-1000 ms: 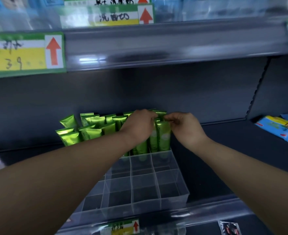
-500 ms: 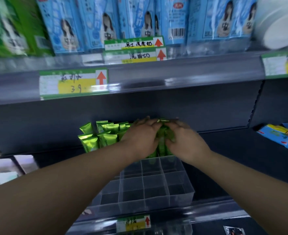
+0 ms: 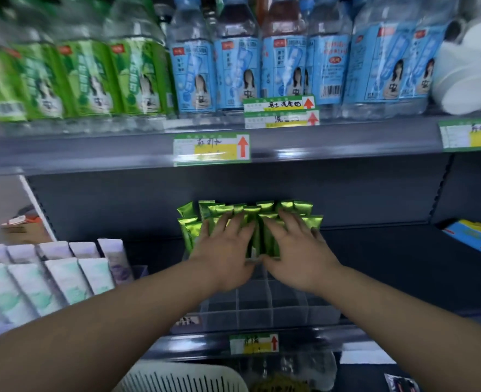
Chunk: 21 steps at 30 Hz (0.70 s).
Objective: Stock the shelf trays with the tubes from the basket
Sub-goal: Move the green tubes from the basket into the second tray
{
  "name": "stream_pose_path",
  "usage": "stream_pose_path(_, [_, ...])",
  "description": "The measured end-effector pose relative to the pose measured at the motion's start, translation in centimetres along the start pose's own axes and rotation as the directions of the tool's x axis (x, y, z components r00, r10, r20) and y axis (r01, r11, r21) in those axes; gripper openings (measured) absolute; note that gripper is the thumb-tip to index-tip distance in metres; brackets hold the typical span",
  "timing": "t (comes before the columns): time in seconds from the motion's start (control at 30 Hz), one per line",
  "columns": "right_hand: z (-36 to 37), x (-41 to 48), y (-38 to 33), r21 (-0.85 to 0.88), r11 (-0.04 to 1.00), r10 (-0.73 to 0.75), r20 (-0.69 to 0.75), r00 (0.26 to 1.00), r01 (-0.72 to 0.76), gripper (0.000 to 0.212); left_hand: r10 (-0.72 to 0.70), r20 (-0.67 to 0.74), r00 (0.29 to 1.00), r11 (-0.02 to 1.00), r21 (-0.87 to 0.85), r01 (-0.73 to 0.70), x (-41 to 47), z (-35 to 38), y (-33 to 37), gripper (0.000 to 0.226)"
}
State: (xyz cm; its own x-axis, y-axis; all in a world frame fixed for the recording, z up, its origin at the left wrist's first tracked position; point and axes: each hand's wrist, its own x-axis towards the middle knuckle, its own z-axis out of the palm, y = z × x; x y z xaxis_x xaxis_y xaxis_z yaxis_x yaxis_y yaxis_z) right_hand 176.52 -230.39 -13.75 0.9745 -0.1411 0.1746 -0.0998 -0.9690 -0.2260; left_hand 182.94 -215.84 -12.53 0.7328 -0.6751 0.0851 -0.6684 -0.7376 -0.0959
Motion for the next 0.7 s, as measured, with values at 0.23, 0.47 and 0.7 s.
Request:
stream_pose_path(0.23, [1.1, -1.6, -5.2, -0.014, 0.997, -0.068, 0.064, 0.996, 0.069, 0.075, -0.06, -0.005, 0.998, 0.998, 0.023, 0.06, -5.4, 0.5, -3.1, 0.076])
stream_pose_path(0.47, [3.4, -3.6, -10.7, 0.002, 0.99, -0.141, 0.121, 0.983, 0.141, 0.078, -0.132, -0.022, 0.991, 0.991, -0.021, 0.132, -11.5, 2.1, -5.8, 0.078])
stream_pose_path(0.7, [6.9, -6.1, -15.2, 0.005, 0.978, -0.208, 0.176, 0.962, 0.21, 0.079, -0.195, 0.025, 0.98, 0.98, -0.043, 0.196, -17.7, 5.3, -8.9, 0.081])
